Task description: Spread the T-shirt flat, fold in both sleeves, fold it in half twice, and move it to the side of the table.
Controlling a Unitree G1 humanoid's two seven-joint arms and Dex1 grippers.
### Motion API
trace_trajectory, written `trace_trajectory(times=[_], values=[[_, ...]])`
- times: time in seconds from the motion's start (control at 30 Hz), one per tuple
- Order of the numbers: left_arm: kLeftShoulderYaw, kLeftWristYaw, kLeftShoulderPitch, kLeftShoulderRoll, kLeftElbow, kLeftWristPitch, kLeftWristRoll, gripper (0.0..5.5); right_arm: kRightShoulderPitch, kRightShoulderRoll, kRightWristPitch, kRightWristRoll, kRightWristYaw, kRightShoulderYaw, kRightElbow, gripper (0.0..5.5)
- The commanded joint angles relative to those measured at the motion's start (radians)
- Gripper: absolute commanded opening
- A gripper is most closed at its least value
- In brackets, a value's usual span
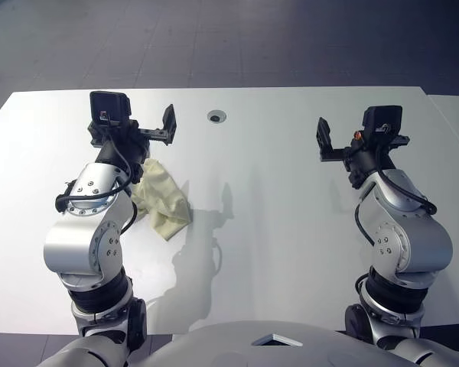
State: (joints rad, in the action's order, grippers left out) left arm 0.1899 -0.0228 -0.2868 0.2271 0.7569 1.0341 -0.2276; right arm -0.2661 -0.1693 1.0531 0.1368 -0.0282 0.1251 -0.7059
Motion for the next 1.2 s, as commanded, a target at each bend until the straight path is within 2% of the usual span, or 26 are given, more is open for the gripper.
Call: trace_trajectory(times=[0.03,0.67,1.2], values=[[0.002,0.004,-0.006,0.008,-0.006,-0.008,0.011,5.4,-0.011,-0.002,-0.008,-0.005,0.005,-0.004,0.012,5.37],[-0.003,0.017,0.002,0.009,-0.035,-0.048,0.024,5.4,-0.025,-0.006,-0.026,-0.012,0.011,-0.004,0.039,5.37],[0.023,-0.018,0.052,0.062,-0.09,-0.111,0.043,5.4,-0.023,0.002,-0.037,-0.026,0.012,-0.008,0.042,5.37]])
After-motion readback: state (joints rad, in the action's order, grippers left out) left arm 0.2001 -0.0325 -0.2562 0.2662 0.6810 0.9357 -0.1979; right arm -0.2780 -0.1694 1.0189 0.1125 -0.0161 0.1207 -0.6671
